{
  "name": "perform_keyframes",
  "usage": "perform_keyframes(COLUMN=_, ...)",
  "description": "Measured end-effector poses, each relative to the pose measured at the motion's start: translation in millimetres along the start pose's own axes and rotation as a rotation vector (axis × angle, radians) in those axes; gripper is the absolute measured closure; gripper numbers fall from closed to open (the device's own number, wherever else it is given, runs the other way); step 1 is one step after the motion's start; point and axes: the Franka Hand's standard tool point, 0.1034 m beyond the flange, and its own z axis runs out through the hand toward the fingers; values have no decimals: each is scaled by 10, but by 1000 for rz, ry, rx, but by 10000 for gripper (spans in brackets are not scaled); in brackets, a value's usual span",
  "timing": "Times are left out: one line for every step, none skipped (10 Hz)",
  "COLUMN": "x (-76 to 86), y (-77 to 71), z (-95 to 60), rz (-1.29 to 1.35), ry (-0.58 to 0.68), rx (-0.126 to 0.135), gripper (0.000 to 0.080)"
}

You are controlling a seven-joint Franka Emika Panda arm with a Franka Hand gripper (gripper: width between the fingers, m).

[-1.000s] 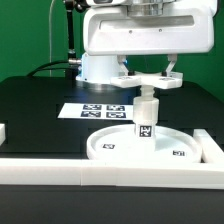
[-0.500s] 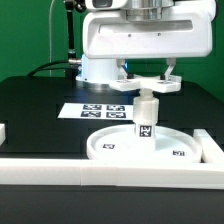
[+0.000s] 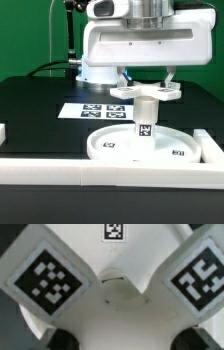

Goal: Assemble round table

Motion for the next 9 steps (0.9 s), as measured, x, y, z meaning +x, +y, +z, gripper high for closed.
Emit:
perform_keyframes(x=8, y=4, z=0, rz=-6, ry=4, rx=1, gripper=351)
perform_keyframes(x=15, y=4, z=-1, rz=-6, ry=8, rx=1, gripper=351)
perform_keyframes(x=15, y=4, z=-1, rz=-6, ry=8, rx=1, gripper=351)
perform_keyframes(x=15, y=4, z=-1, rz=-6, ry=8, rx=1, gripper=351)
perform_keyframes(x=15, y=4, z=-1, rz=-6, ry=8, rx=1, gripper=351)
perform_keyframes(x=15, y=4, z=-1, rz=-6, ry=8, rx=1, gripper=351)
perform_keyframes(x=15, y=4, z=-1, rz=-6, ry=8, rx=1, gripper=351)
perform_keyframes(x=15, y=4, z=-1, rz=-6, ry=8, rx=1, gripper=351)
perform_keyframes(x=15, y=4, z=-1, rz=-6, ry=8, rx=1, gripper=351)
